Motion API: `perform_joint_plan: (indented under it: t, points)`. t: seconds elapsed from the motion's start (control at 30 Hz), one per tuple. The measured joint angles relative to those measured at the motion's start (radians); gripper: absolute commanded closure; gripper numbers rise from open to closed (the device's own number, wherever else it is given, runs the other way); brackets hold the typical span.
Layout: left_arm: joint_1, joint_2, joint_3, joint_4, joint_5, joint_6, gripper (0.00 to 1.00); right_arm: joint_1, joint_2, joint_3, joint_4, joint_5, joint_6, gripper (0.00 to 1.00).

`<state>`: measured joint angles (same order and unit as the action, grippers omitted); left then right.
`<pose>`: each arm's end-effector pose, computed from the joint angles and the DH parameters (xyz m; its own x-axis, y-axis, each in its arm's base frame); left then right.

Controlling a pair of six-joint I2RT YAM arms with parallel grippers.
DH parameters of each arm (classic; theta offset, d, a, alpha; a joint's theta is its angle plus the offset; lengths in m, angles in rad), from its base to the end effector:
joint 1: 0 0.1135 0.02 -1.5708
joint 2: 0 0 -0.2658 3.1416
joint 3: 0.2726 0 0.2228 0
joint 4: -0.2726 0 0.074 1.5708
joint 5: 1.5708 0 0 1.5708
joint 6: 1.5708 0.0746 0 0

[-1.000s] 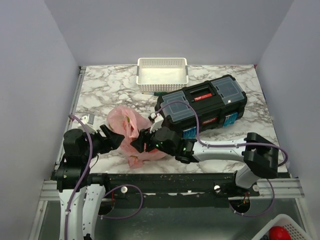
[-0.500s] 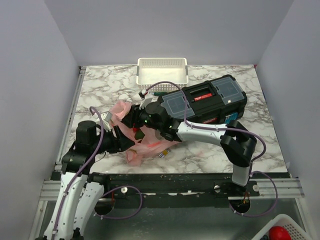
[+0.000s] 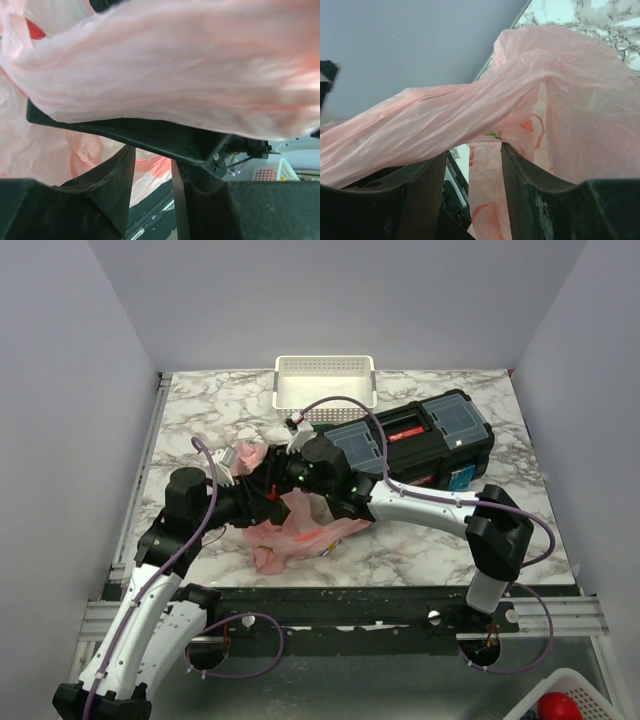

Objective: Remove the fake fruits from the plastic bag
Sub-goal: Adjust the plastic bag at the center of the board.

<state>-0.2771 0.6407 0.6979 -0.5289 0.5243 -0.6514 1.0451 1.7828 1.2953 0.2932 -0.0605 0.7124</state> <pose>0.1256 -0.0745 0.2816 -0.7512 -0.3320 -0.5705 0.2644 0.6405 -0.7210 0.2165 0.3822 0.2972 -0.6571 0.1675 -0.7349 -0.6126 0.4494 0.6502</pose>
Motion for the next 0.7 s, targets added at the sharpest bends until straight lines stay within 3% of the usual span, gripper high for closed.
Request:
perform_joint_plan:
  t: [0.27,0.6,0.63,0.7]
  points:
    - [0.000,0.196,-0.045,0.096,-0.042,-0.027,0.73,-0.026,-0.083,-0.007,-0.075,0.075,-0.010,0.35]
    - [0.003,0.254,-0.050,0.125,-0.180,-0.031,0.77,0.047,-0.251,-0.232,-0.120,0.098,-0.045,0.39]
    - [0.006,0.255,-0.050,0.125,-0.195,-0.031,0.77,0.066,-0.251,-0.251,-0.120,0.106,-0.056,0.41]
    - [0.008,0.257,-0.050,0.125,-0.214,-0.031,0.77,0.099,-0.251,-0.277,-0.121,0.117,-0.071,0.58]
